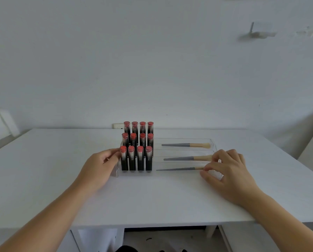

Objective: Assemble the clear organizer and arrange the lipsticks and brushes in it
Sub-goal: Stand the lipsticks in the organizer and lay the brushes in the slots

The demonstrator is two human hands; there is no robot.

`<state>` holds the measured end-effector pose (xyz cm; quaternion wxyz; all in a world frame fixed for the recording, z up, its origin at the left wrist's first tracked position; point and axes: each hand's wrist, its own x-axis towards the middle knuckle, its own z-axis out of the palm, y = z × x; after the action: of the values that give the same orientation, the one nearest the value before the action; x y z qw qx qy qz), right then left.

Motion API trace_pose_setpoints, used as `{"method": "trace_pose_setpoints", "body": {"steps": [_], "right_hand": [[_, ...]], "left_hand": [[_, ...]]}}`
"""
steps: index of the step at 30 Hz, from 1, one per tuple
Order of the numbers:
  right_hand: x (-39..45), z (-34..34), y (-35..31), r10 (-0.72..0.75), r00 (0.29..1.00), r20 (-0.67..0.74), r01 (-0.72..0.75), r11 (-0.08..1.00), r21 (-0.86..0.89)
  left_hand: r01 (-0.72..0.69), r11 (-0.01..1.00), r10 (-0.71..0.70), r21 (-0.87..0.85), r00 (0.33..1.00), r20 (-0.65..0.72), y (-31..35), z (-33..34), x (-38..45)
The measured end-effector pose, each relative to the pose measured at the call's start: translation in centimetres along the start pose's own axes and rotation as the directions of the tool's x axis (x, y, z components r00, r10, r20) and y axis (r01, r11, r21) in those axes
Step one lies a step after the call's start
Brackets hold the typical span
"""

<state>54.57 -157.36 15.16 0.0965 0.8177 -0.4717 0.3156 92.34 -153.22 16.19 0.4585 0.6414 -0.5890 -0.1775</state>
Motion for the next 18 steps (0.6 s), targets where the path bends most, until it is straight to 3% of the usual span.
{"method": "trace_pose_setpoints", "body": {"steps": [7,10,13,18], "right_hand": [[0.0,-0.2,0.0,0.037,0.997,-0.065,-0.034,0.998,0.053],[0.3,-0.5,0.5,0.236,0.962,-0.137,-0.2,0.951,0.235],[0.7,-0.5,1.1,0.441,0.897,-0.034,-0.394,0.831,0.393],[0.6,-0.2,0.9,0.415,0.91,0.015,-0.39,0.842,0.374]], "left_hand": [[-0.003,1.0,0.003,-0.003,1.0,0.0,-0.1,0.0,0.0],[-0.005,1.0,0.005,0.0,1.0,0.002,-0.1,0.0,0.0],[0.004,1.0,-0.004,-0.001,1.0,0.001,-0.1,0.0,0.0],[0.017,1.0,-0.017,-0.016,1.0,0.0,-0.1,0.1,0.1]]}}
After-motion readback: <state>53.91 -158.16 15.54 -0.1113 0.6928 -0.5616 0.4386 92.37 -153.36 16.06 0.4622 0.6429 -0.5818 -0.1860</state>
